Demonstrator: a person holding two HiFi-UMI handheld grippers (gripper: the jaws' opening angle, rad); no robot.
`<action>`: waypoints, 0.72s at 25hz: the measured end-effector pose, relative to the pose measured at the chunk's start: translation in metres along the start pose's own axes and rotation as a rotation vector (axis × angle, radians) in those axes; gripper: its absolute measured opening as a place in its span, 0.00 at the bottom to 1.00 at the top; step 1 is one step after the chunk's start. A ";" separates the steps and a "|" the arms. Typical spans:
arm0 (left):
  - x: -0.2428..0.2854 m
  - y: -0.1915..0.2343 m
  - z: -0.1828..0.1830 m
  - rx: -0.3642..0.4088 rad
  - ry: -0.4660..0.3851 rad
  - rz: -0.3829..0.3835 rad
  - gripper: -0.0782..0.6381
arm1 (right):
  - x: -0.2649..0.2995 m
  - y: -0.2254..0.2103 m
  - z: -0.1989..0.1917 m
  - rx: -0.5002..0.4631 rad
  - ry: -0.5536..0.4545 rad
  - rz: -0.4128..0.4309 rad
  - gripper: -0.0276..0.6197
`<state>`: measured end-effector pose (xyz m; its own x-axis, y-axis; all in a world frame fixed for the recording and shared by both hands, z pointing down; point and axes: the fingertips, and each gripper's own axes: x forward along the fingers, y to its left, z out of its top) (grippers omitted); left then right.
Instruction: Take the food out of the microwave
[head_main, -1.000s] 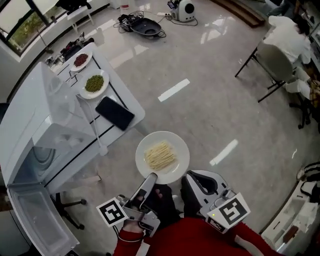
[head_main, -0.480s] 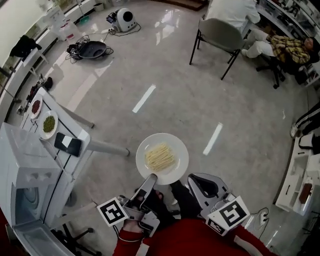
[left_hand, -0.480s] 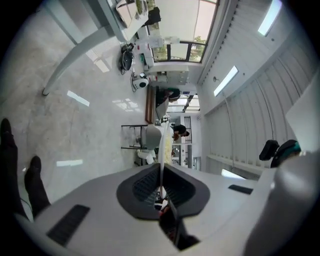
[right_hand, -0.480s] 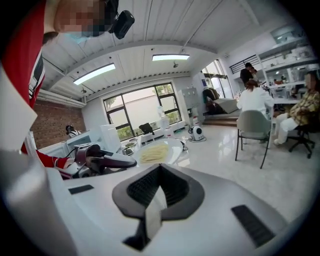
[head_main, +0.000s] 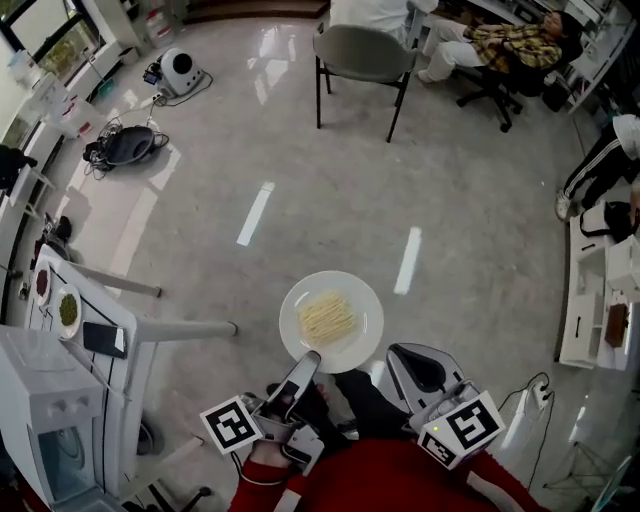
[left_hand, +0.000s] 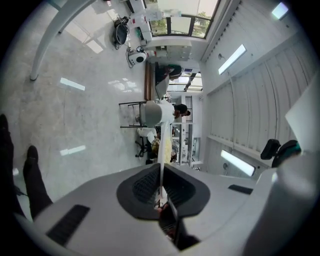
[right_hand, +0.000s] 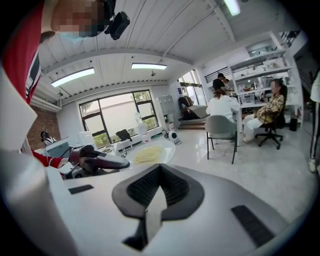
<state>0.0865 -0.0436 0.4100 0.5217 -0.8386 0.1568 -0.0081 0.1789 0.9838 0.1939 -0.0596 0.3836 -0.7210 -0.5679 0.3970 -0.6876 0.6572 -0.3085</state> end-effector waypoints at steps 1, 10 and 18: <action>0.004 0.000 -0.004 0.004 0.021 0.002 0.14 | -0.005 -0.004 -0.002 0.010 -0.005 -0.020 0.06; 0.034 0.000 -0.030 0.021 0.145 0.015 0.14 | -0.034 -0.029 -0.011 0.063 -0.032 -0.134 0.06; 0.048 -0.001 -0.036 0.026 0.202 0.020 0.14 | -0.040 -0.043 -0.011 0.071 -0.051 -0.193 0.06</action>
<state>0.1423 -0.0649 0.4133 0.6814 -0.7146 0.1582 -0.0404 0.1791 0.9830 0.2538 -0.0597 0.3902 -0.5772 -0.7055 0.4112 -0.8166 0.4978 -0.2921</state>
